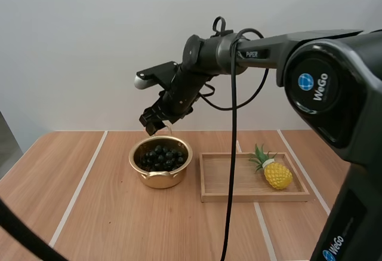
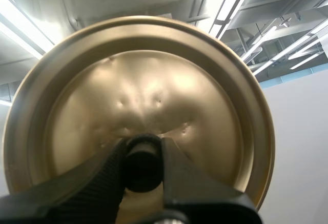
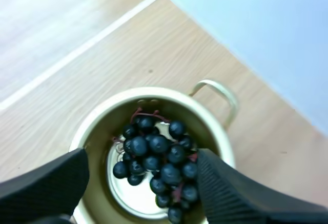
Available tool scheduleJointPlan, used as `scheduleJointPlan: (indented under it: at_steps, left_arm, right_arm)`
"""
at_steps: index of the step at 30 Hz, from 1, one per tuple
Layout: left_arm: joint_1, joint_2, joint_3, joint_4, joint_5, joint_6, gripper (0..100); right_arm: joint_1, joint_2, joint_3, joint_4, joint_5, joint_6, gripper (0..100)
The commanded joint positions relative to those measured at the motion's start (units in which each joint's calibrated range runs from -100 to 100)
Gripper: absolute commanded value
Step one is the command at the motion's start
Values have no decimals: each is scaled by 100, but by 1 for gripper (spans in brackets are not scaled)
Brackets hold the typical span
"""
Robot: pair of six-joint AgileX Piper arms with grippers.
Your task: Open the pot, put the grape inside, and close it
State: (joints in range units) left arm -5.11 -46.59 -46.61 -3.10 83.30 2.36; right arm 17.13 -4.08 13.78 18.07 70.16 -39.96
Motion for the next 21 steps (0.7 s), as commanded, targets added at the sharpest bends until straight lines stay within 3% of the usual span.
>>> scheduleJointPlan:
  at_steps: [1, 8, 10, 12, 13, 21]
  left_arm:
    - [-18, 38, -29, 50, 2, -40, 0]
    - [-18, 38, -29, 50, 2, -40, 0]
    - [-18, 38, -29, 50, 2, -40, 0]
    - [-18, 38, -29, 50, 2, -40, 0]
    - [-18, 38, -29, 50, 2, -40, 0]
    - [-18, 38, -29, 50, 2, -40, 0]
  right_arm:
    - [-37, -494, -16, -388, 41, 239, 100]
    - [-324, -1592, -16, -387, -90, 654, 97]
    - [-416, -1969, -16, -387, -132, 757, 59]
    - [-508, -2379, -16, -387, -276, 757, 15]
    - [-539, -2536, -16, -387, -351, 757, 0]
    - [-665, -3985, -22, -428, -834, 757, 0]
